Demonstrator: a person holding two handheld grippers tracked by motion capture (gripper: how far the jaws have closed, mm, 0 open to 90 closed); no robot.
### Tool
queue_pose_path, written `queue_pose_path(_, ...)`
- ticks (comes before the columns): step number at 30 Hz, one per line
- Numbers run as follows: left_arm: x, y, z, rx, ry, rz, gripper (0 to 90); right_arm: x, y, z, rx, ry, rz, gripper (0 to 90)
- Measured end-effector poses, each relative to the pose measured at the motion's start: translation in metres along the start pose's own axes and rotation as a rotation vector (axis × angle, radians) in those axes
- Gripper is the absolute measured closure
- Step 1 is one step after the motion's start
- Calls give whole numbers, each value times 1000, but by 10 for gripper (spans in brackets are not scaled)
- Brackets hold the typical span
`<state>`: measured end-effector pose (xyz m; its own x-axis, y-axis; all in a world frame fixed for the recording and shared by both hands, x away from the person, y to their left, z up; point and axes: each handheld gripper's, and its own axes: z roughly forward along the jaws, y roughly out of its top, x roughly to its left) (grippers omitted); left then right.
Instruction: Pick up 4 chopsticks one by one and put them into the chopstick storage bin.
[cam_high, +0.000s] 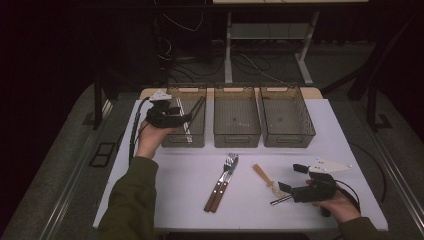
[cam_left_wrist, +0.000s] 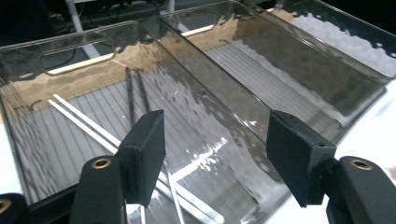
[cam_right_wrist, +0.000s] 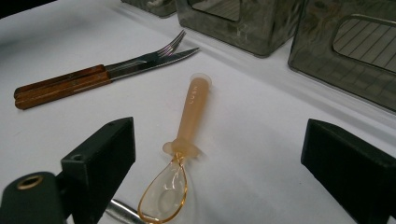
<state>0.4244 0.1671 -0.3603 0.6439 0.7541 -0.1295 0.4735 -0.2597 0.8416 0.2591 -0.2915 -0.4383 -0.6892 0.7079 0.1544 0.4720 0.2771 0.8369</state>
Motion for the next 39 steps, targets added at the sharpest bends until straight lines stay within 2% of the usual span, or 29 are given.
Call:
queue_pose_path(8, -25, -15, -13, -18, -24, 37, 312, 1, 0, -3, -11, -3, -10, 102)
queue_pose_path(12, -37, -28, -19, -22, -35, 68, 295, 1, 1, -3, -9, -2, -8, 102)
queue_pose_path(17, -43, -45, -26, -37, -50, 66, 292, 1, 1, -2, -8, -3, -8, 102)
queue_pose_path(22, -50, -62, -30, -2, -56, 90, 260, 2, 1, -4, -11, -5, -11, 102)
queue_pose_path(39, -76, -99, -46, 4, -121, 143, 142, 2, 1, -4, -8, -8, -11, 102)
